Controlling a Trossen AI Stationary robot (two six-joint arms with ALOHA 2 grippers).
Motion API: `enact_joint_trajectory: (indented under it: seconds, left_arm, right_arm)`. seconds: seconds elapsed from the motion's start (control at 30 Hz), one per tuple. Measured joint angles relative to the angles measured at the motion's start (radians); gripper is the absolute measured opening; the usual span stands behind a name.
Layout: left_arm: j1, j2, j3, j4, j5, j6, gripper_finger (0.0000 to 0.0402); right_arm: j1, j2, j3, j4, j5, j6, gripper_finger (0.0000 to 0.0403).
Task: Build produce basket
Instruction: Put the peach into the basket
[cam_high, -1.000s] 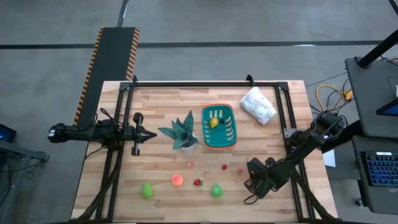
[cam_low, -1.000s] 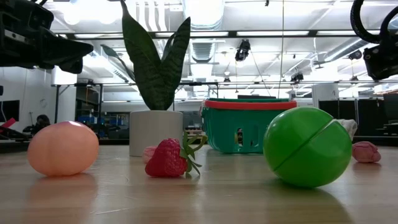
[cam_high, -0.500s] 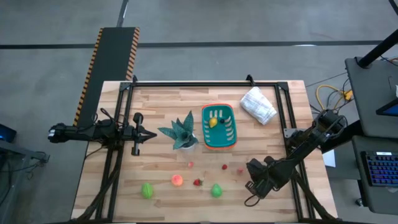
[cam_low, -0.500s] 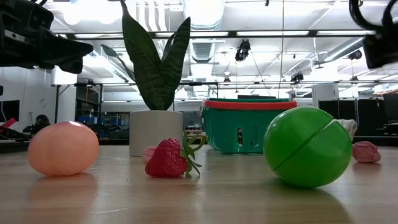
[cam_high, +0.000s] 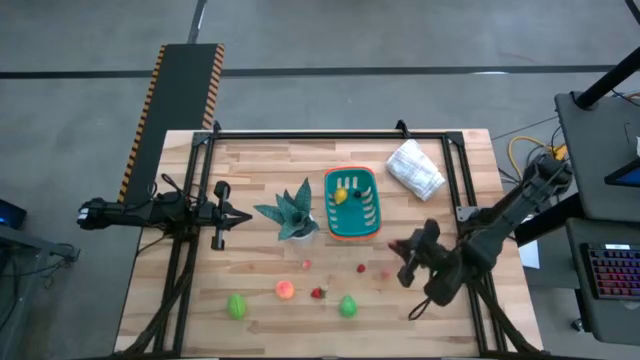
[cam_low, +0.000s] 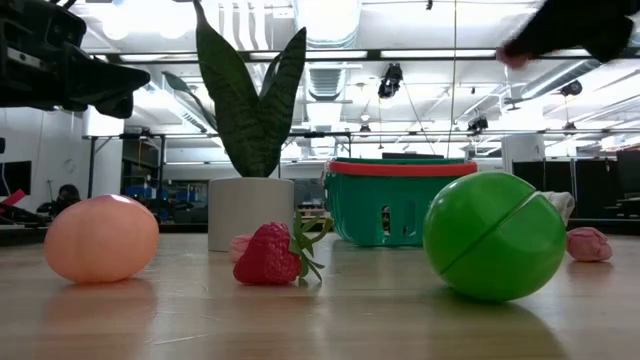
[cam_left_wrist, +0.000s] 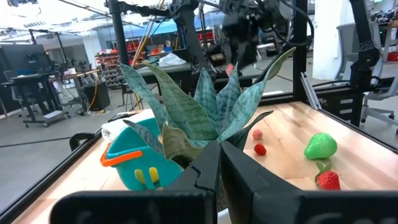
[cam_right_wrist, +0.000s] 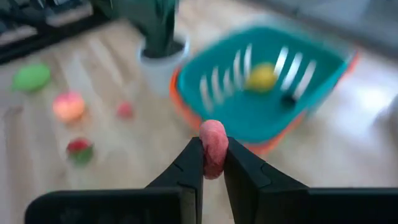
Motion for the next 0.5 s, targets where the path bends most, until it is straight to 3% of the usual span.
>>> enact_joint_trajectory:
  seconds: [0.13, 0.3, 0.5]
  left_arm:
    - [0.000, 0.000, 0.000, 0.000, 0.000, 0.000, 0.0000]
    - [0.000, 0.000, 0.000, 0.000, 0.000, 0.000, 0.0000]
    - [0.000, 0.000, 0.000, 0.000, 0.000, 0.000, 0.0000]
  right_arm:
    - [0.000, -0.061, -0.001, 0.020, 0.117, -0.198, 0.0038]
    - [-0.005, -0.123, -0.001, 0.018, 0.143, -0.295, 0.0038]
    - [-0.005, -0.192, 0.003, 0.026, -0.081, -0.426, 0.0038]
